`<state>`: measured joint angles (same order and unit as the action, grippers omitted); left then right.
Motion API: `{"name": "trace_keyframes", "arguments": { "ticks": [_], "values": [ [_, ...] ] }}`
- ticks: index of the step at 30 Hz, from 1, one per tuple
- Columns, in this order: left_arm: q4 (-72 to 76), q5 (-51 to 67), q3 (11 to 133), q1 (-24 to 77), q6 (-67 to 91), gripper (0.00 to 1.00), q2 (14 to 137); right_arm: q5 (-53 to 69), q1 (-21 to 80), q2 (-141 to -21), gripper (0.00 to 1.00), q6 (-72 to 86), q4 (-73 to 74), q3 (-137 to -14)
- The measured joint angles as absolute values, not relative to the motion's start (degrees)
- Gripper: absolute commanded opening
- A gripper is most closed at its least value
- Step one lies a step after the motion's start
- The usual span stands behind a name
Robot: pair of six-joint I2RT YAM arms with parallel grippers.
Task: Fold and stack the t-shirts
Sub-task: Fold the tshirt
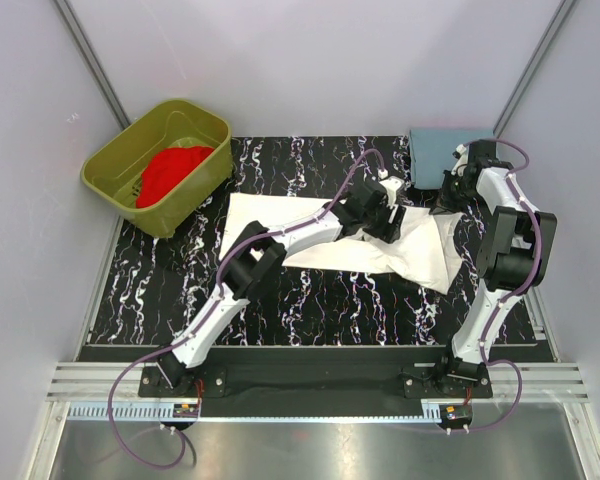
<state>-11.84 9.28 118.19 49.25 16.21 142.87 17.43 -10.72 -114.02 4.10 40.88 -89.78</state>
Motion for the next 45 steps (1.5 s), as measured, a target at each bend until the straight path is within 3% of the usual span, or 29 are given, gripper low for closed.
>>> {"name": "trace_keyframes", "arguments": {
  "ticks": [5,8,9,12,41,45],
  "values": [
    [-11.73,8.01,117.64,49.08,15.92,0.62,142.87,17.67,-10.72,-114.02,0.00,4.08,40.42,-89.78],
    [-11.73,8.08,117.67,48.88,16.14,0.44,142.87,17.67,-10.72,-114.02,0.00,4.08,40.29,-89.78],
    [-11.79,8.10,117.67,48.86,16.23,0.25,142.87,17.67,-10.72,-114.02,0.00,4.08,40.29,-89.78],
    [-11.99,7.90,117.67,48.73,16.67,0.00,142.87,17.67,-10.72,-114.02,0.00,4.10,40.27,-89.78],
    [-10.13,6.83,113.75,43.94,32.08,0.00,138.37,6.92,-2.31,-113.95,0.00,-18.35,30.41,-94.28],
    [-9.19,7.33,112.55,43.72,32.86,0.00,138.37,6.90,-1.37,-113.95,0.11,-19.68,29.76,-94.00]
  ]
}}
